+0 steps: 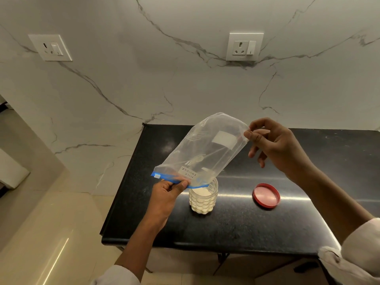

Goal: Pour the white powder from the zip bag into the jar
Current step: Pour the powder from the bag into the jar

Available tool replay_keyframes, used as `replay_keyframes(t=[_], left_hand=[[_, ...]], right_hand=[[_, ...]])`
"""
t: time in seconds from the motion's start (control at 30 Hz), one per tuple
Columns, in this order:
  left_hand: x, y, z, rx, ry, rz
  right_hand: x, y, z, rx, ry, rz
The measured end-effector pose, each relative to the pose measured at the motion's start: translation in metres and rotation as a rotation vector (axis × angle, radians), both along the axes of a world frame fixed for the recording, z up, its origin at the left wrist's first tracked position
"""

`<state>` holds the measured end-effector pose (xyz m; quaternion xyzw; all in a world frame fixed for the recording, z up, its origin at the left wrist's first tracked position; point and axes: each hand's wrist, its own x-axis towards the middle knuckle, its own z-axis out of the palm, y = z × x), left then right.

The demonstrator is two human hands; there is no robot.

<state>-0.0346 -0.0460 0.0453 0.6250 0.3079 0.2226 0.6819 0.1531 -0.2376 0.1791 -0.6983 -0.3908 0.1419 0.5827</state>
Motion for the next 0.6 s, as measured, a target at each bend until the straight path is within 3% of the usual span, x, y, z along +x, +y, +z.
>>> replay_keyframes(t=[0.2, 0.6], left_hand=[[-0.001, 0.002, 0.005, -0.006, 0.012, -0.021], [0.002, 0.010, 0.005, 0.032, 0.040, -0.057]], right_hand=[[-0.003, -0.002, -0.003, 0.069, -0.042, -0.042], [-0.004, 0.000, -0.006, -0.043, 0.011, -0.042]])
